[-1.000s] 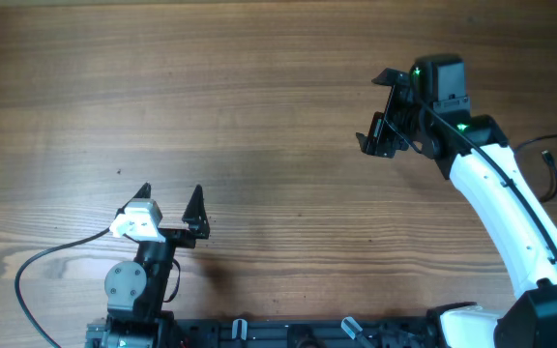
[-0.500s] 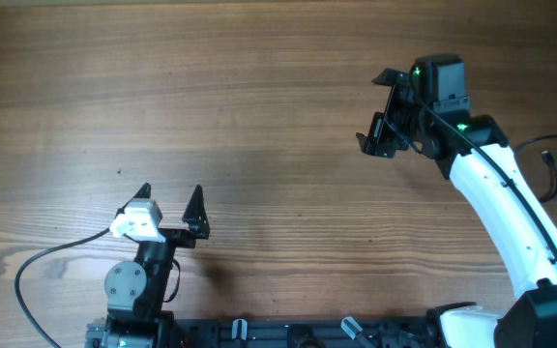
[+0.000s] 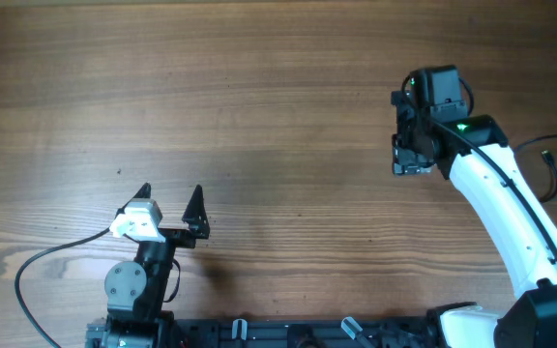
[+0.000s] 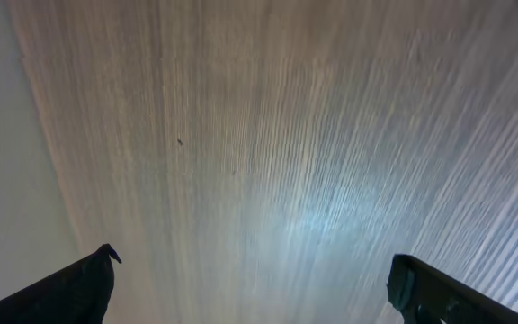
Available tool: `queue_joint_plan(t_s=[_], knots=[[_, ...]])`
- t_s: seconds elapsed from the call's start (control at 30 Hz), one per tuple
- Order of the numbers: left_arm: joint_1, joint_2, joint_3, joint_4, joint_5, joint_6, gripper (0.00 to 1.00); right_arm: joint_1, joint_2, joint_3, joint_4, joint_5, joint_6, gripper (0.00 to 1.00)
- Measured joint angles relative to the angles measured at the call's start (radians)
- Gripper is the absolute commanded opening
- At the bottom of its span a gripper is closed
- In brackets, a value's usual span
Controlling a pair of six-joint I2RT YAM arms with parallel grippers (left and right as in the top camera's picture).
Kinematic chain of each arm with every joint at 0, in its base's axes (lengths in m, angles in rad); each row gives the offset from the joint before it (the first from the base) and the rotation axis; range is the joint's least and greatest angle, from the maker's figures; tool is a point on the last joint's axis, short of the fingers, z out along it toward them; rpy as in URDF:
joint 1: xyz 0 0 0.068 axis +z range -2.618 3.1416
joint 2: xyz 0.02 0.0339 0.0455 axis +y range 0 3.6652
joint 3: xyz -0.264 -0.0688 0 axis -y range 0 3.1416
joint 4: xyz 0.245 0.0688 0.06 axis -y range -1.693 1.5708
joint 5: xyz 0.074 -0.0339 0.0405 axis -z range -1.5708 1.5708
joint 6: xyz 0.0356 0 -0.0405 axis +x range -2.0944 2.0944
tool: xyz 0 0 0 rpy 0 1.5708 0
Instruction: Untangle cables
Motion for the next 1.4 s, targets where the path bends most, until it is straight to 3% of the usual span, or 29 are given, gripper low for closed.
queue_joint_plan(t_s=[0.1,0.27,0.47,0.67,1.03,1.4], knots=[[0.0,0.0,0.0,0.0,0.0,0.0,1.0,0.0,0.0,0.0,0.0,0.04,-0.156,1.0],[0.0,0.0,0.0,0.0,0.0,0.0,1.0,0.0,0.0,0.0,0.021,0.09,-0.573,1.0],[0.0,0.0,0.0,0.0,0.0,0.0,1.0,0.0,0.0,-0.003,0.196,0.09,-0.964,1.0],[0.0,0.0,0.0,0.0,0.0,0.0,1.0,0.0,-0.069,-0.09,0.482,0.073,-1.082,1.0],[0.0,0.0,0.0,0.0,0.0,0.0,1.0,0.0,-0.331,-0.498,0.863,0.026,-1.125,1.0],[0.0,0.0,0.0,0.0,0.0,0.0,1.0,0.0,-0.661,-0.673,0.869,-0.01,-1.368,1.0]])
